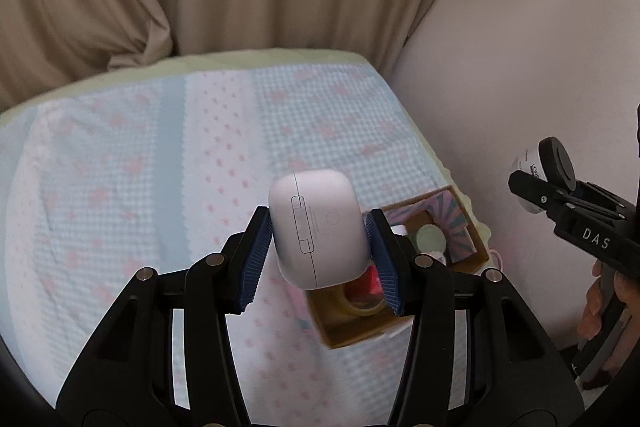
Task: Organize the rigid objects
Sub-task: 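Carry the earbud case and black-lidded jar over the cardboard box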
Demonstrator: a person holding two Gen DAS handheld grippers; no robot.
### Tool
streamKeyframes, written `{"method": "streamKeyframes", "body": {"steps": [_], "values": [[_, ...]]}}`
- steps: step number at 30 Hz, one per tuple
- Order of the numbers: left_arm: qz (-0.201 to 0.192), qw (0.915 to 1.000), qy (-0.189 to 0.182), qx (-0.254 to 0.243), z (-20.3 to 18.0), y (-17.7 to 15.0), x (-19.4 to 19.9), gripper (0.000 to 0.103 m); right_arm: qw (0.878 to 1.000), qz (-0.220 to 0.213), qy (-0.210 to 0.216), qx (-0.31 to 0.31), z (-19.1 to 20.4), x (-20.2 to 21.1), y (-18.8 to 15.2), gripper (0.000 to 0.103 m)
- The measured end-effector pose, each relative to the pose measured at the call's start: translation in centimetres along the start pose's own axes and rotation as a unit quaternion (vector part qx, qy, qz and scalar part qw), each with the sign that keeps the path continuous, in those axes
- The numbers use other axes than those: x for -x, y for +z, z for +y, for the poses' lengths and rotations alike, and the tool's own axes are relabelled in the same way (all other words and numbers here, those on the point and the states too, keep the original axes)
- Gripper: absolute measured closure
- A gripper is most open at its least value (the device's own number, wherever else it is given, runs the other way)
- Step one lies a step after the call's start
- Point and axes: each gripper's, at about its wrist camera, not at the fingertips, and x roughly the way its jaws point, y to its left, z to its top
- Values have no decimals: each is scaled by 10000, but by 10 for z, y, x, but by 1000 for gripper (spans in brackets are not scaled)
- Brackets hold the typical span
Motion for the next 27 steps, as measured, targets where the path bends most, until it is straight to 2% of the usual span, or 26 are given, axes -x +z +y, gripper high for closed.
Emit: {"method": "streamKeyframes", "body": {"steps": [6, 12, 18, 27], "values": [[390, 9992, 63, 79, -24, -9, -55, 57, 9990, 378, 66, -226, -51, -40, 2, 50], [947, 9953, 213, 60, -25, -20, -117, 57, 9937, 961, 147, -555, -90, -99, -6, 50], [1363, 9901, 319, 114, -20, -32, -167, 57, 9869, 1453, 153, -685, -109, -157, -17, 50], [1743, 9841, 331, -27, -21, -46, -206, 57, 9783, 1871, 131, -877, -126, -196, -36, 50]]}}
